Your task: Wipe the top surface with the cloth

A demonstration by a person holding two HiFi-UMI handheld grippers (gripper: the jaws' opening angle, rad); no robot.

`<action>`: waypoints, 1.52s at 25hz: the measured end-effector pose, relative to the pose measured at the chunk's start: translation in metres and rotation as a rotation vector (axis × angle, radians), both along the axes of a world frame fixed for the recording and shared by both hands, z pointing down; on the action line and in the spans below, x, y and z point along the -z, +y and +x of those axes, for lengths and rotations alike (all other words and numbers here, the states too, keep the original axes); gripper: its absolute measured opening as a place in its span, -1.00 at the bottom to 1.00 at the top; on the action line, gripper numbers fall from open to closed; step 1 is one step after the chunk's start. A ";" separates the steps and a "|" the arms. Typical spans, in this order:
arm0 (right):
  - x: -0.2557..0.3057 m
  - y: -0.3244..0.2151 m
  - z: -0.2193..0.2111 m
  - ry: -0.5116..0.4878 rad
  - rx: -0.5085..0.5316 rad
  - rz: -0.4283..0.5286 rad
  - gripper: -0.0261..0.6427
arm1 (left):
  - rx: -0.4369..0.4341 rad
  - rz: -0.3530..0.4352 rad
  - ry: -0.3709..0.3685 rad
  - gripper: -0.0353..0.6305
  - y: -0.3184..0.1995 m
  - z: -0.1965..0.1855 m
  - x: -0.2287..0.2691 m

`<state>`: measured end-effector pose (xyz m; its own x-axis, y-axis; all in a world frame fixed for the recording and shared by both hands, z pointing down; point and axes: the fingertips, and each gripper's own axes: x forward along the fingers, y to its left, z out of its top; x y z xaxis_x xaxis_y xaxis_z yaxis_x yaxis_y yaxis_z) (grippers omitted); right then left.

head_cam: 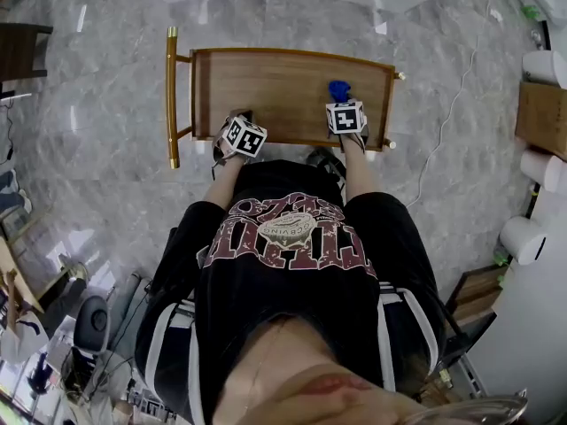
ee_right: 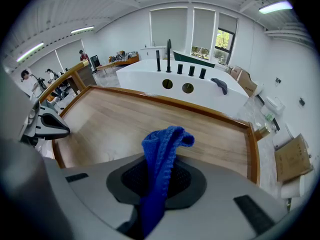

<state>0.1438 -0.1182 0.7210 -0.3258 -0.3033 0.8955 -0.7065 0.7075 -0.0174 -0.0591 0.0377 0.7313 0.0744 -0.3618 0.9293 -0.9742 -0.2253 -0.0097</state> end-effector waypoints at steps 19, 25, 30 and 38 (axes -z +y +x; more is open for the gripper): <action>-0.003 0.019 -0.079 -0.031 0.171 -0.005 -0.73 | 0.118 -0.003 -0.001 -0.75 0.028 -0.035 -0.001; -0.004 0.024 -0.104 -0.058 0.211 -0.010 -0.73 | 0.150 0.004 -0.003 -0.75 0.034 -0.045 0.000; -0.002 0.030 -0.120 -0.065 0.245 -0.025 -0.73 | 0.175 0.004 -0.003 -0.75 0.042 -0.052 -0.002; -0.004 0.040 -0.151 -0.084 0.329 -0.045 -0.73 | 0.222 0.011 -0.001 -0.75 0.050 -0.060 0.000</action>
